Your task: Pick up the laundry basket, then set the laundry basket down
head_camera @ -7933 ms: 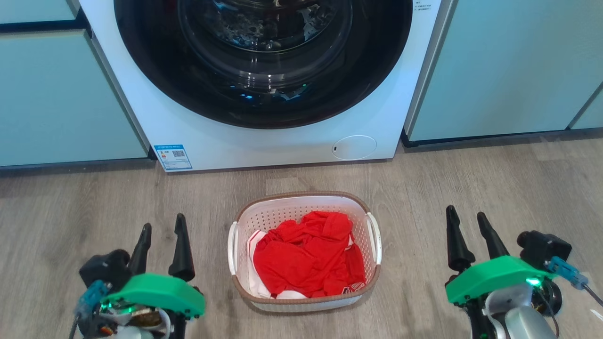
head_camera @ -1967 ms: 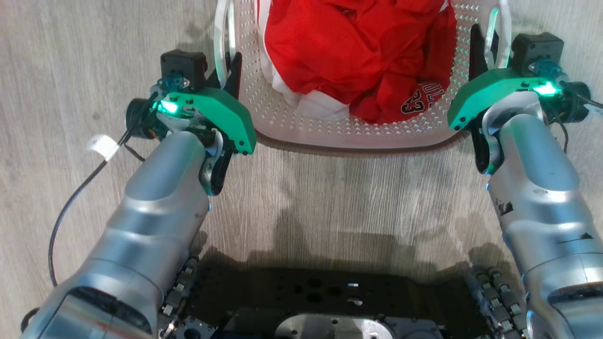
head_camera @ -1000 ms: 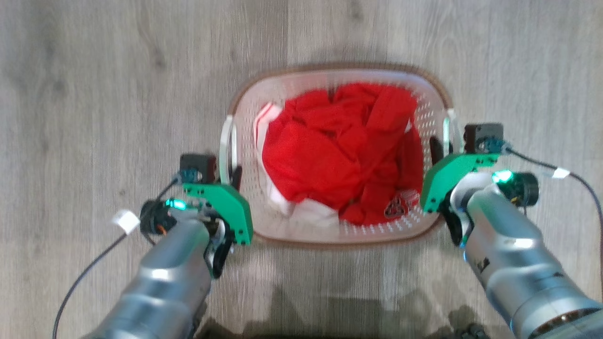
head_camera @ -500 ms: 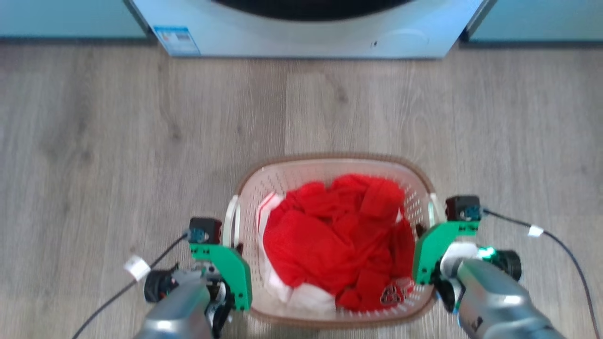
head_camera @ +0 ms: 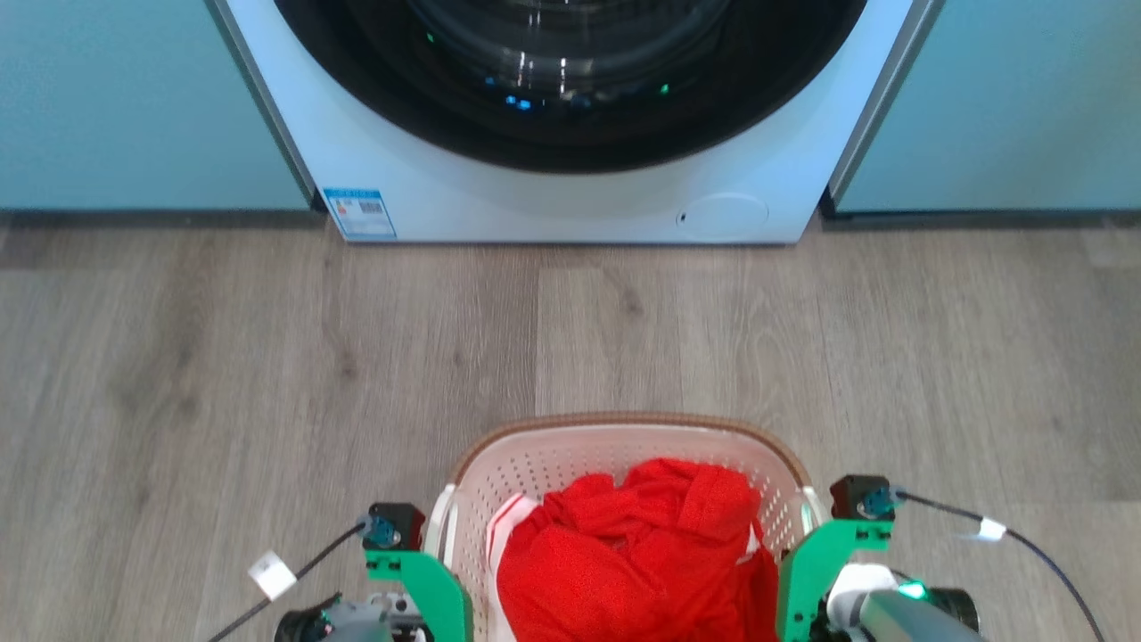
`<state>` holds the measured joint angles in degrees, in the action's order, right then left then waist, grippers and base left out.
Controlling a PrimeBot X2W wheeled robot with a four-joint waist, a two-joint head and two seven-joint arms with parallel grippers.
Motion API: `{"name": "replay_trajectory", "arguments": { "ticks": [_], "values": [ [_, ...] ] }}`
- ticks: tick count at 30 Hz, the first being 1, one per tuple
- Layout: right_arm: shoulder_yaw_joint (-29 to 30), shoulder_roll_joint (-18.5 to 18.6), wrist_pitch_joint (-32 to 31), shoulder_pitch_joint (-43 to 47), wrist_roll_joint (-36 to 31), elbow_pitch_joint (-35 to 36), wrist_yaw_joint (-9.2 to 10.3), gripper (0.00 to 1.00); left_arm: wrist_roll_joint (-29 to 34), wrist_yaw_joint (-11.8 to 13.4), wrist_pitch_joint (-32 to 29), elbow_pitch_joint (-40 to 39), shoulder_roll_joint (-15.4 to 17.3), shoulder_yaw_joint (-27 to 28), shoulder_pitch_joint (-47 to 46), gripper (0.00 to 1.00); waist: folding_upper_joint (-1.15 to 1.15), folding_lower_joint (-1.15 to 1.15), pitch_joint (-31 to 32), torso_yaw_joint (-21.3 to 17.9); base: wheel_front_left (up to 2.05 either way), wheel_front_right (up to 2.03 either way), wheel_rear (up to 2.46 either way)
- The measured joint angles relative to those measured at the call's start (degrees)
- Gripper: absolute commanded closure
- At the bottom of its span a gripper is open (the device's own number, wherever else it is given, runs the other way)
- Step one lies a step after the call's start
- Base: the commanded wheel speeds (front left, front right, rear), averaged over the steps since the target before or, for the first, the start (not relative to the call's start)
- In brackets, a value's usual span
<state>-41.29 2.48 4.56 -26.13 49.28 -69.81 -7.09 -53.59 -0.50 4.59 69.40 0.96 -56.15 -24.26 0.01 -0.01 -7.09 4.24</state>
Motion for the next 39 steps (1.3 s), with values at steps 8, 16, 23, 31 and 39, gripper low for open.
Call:
{"name": "replay_trajectory", "arguments": {
  "ticks": [8,16,23,31,39],
  "values": [
    [-3.6,0.0,-0.5,2.2,3.6,-0.1,0.0,1.0,-1.2,0.0,-0.6,0.5,0.0,-1.3,2.2,1.0,0.0,0.0,4.5,0.3,0.0,0.0,0.0],
    [-6.7,0.0,-0.5,3.0,6.6,-0.5,0.0,1.0,-2.1,0.0,-1.4,1.0,0.0,-2.5,2.9,1.0,0.0,0.0,6.3,0.6,0.0,0.0,0.0],
    [-8.9,0.0,-0.4,3.0,8.7,-0.9,0.0,1.0,-2.6,0.0,-1.5,1.3,0.0,-2.9,3.3,1.0,-0.01,0.0,6.8,0.5,0.0,0.0,0.0],
    [-10.7,0.0,0.1,3.0,10.4,-1.3,0.0,1.0,-3.3,0.0,-1.5,1.4,0.0,-3.6,3.3,1.0,-0.01,0.0,6.9,0.4,0.0,0.0,0.0],
    [-12.7,0.0,0.6,3.0,12.5,-1.6,0.0,1.0,-4.0,0.0,-1.5,1.6,0.0,-4.3,3.3,1.0,-0.01,0.0,7.0,0.4,0.0,0.0,0.0]
  ]
}}
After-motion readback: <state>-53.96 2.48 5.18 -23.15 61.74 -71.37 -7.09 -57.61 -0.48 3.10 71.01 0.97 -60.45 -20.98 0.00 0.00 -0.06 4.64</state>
